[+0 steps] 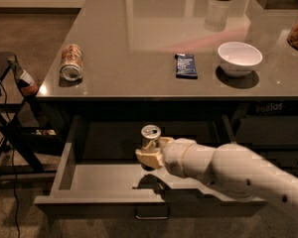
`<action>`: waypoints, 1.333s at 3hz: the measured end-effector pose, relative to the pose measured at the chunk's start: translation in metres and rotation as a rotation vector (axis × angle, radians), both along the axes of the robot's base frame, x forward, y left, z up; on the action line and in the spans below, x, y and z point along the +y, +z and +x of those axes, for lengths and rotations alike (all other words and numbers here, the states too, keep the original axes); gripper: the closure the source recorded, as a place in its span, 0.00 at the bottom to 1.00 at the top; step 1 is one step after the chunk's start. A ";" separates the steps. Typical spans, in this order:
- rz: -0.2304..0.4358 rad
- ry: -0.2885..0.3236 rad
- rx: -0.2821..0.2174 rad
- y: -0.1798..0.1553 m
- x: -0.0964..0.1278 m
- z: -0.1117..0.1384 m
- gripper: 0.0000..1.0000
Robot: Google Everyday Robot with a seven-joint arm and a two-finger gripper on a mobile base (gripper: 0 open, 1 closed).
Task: Place redbull can into top drawer
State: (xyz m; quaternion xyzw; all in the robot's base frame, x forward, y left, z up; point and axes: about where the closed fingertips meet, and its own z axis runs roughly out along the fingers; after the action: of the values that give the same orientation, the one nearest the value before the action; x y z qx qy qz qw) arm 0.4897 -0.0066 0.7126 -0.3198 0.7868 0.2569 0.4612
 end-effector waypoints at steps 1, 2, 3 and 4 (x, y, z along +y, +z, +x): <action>0.051 -0.043 -0.006 -0.041 0.012 0.011 1.00; 0.079 -0.062 -0.016 -0.068 0.020 0.025 1.00; 0.085 -0.059 -0.025 -0.082 0.027 0.038 1.00; 0.086 -0.058 -0.024 -0.083 0.027 0.038 0.81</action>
Offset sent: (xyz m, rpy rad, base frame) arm 0.0423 0.0269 -0.1009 0.1127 -0.0268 -0.0910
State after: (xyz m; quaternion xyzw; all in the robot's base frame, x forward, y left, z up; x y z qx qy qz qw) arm 0.5280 0.0206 0.6301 -0.2799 0.7784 0.2733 0.4910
